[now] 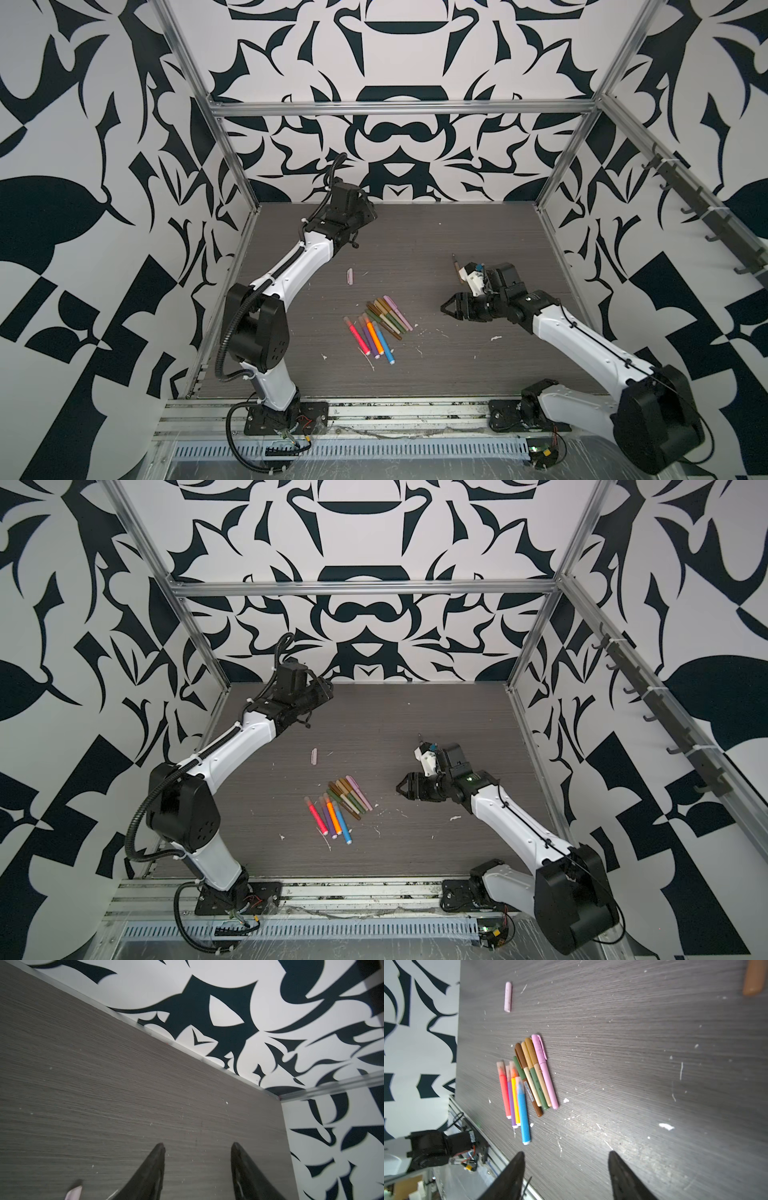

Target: Open the pen caps

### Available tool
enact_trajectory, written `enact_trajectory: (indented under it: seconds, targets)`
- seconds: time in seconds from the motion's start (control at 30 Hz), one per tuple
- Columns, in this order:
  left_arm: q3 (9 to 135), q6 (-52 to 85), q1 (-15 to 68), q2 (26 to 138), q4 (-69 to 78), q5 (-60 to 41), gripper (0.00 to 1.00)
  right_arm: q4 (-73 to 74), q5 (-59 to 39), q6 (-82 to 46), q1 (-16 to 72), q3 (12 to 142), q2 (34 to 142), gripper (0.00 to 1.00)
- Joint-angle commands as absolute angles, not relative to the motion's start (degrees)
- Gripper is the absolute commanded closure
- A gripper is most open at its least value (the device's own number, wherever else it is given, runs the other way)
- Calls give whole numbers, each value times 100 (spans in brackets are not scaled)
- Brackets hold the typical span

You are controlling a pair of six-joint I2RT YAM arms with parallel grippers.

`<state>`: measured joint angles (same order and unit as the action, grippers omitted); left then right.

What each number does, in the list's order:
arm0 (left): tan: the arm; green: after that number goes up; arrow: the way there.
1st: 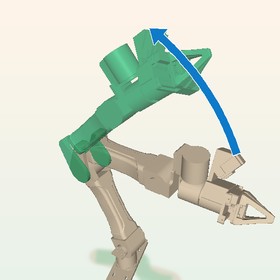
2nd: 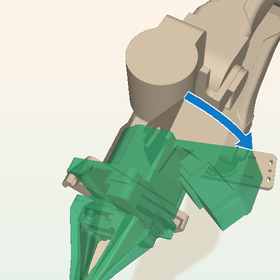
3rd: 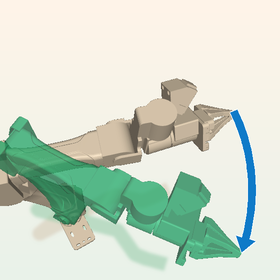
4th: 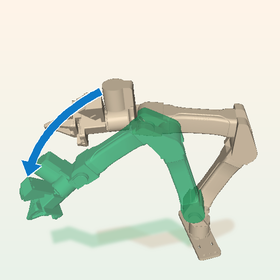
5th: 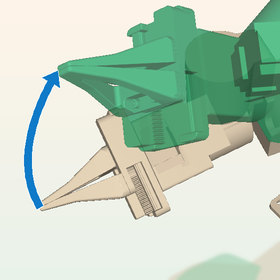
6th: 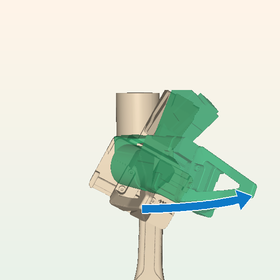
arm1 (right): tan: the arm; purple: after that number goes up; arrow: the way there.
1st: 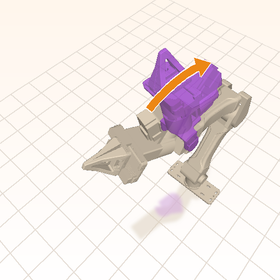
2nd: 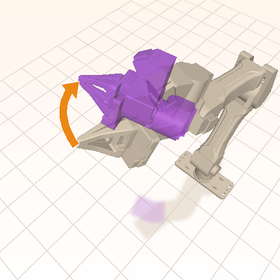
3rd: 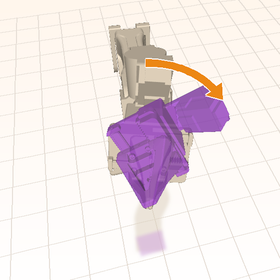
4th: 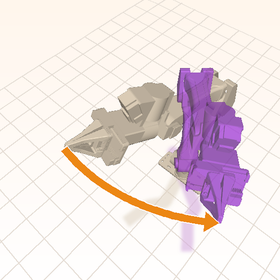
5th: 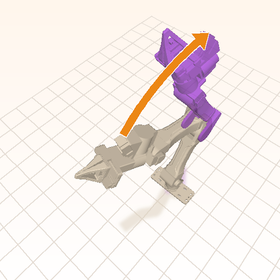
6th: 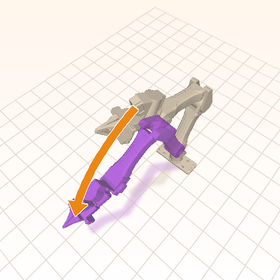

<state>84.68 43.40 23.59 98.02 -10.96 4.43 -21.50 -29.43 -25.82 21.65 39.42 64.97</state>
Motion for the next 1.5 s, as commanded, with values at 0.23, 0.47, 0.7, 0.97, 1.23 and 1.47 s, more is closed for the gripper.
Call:
enact_trajectory:
  seconds: [0.23, 0.47, 0.7, 0.97, 1.23, 1.47]
  targets:
    - [6713, 4917, 1854, 8315, -864, -2021, 45, -2031, -1902, -3217, 3082, 4245, 5977, 21]
    - [5914, 4618, 1766, 7158, -1246, -2426, 41, -1853, -779, -3663, 4536, 4565, 6504, 18]
    - [5462, 4130, 1766, 5996, -2081, -2095, 30, -952, -920, -3933, 5025, 4637, 7487, 12]
    - [4906, 3635, 1762, 5195, -2600, -2006, 33, -2719, 550, -3169, 5683, 5937, 8715, 43]
    - [5454, 2586, 1765, 4382, -3956, -1931, 39, -3326, 709, -2426, 5618, 6781, 9694, 52]
    - [5299, 2182, 1761, 4158, -4099, -2065, 41, -3196, 291, -2357, 5139, 6780, 9971, 60]
